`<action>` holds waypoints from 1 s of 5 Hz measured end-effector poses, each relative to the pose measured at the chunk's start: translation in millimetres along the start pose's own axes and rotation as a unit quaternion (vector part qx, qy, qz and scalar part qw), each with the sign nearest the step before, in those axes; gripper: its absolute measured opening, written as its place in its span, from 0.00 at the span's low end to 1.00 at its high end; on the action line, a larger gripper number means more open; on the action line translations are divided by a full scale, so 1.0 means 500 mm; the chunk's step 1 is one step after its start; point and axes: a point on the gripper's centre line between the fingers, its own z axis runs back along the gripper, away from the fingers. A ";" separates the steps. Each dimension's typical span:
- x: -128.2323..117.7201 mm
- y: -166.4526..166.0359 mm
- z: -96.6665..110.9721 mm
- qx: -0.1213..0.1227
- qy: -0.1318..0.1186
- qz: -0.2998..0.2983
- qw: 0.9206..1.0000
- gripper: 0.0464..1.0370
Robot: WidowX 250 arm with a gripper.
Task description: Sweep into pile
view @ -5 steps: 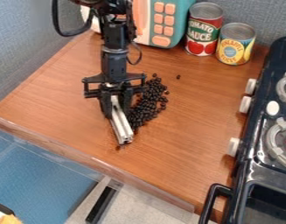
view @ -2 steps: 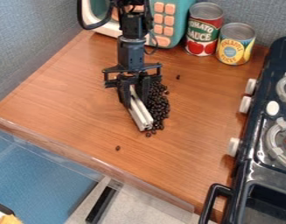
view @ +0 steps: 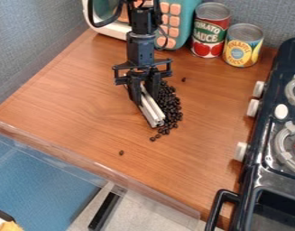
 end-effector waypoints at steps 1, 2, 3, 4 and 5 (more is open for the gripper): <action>0.000 -0.003 0.001 -0.002 0.003 0.001 1.000 0.33; -0.006 0.006 0.006 -0.009 0.016 0.000 1.000 0.33; -0.013 0.028 0.014 -0.016 0.036 -0.018 0.999 0.33; -0.004 0.058 0.071 -0.047 0.041 -0.022 0.998 0.33; 0.007 0.090 0.107 -0.070 0.047 -0.029 0.996 0.33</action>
